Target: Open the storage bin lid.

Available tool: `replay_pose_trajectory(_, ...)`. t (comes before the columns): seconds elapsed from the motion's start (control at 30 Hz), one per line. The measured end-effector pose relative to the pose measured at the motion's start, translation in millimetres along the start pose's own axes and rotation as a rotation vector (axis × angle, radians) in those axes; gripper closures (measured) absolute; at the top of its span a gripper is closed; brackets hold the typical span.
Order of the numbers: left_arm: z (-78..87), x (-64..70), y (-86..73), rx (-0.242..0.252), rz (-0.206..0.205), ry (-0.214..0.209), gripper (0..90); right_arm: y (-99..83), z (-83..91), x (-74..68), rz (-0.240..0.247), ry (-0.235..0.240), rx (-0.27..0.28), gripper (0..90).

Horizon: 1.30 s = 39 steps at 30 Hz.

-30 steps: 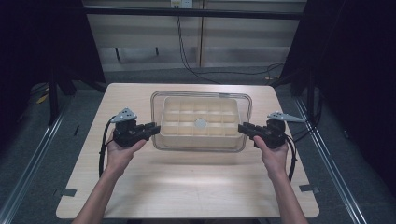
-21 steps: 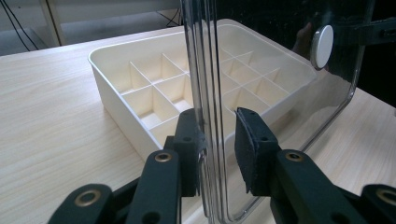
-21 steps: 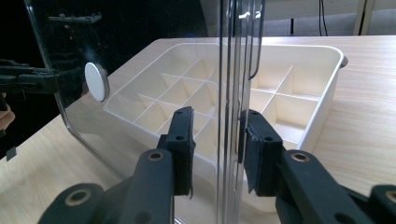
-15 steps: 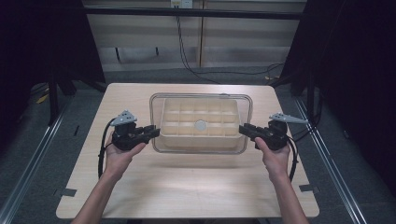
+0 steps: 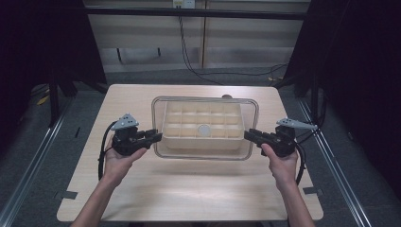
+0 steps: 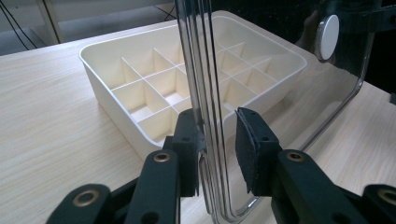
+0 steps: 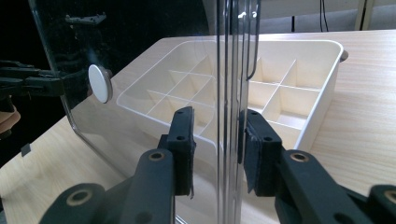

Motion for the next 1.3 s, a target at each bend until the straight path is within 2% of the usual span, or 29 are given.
replay_pose_trajectory(0.3,9.4,7.2,-4.0,-0.005,-0.019,-0.001,70.6,-6.2,6.0,-5.2,-0.004,0.026,-0.008,67.9)
replay_pose_trajectory(0.47,14.0,10.0,-6.5,0.003,-0.006,-0.021,71.1,-5.9,10.3,-9.4,0.001,0.026,-0.007,68.0)
replay_pose_trajectory(0.6,12.9,11.6,-13.5,-0.005,-0.008,-0.001,70.7,-8.3,13.1,-13.0,0.005,0.024,-0.012,68.0)
replay_pose_trajectory(0.63,11.6,12.1,-15.9,-0.005,0.002,-0.003,70.5,-9.6,13.0,-13.7,0.010,0.019,-0.014,67.9)
replay_pose_trajectory(0.8,12.2,15.8,-22.1,-0.030,-0.008,-0.010,70.3,-18.6,14.3,-14.5,-0.006,0.013,-0.023,67.9)
replay_pose_trajectory(0.93,16.3,18.2,-23.0,-0.038,-0.022,-0.019,70.6,-21.8,18.0,-17.1,0.003,0.016,-0.030,67.9)
replay_pose_trajectory(1.1,20.6,21.8,-25.4,-0.038,-0.019,-0.019,70.6,-24.3,22.5,-22.1,0.017,0.024,-0.037,68.1)
replay_pose_trajectory(1.3,24.1,26.1,-34.3,-0.063,-0.026,-0.028,70.7,-32.3,26.5,-26.1,0.011,0.025,-0.054,68.3)
Point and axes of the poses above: each handheld gripper's, and its own axes: z roughly backward along the jaws, y roughly out of its top, x roughly to its right, the point moved 3 cm from there along -z, roughly forward along the jaws, and after that the axes turned 1 degree about -y, right-handed, at the moved point
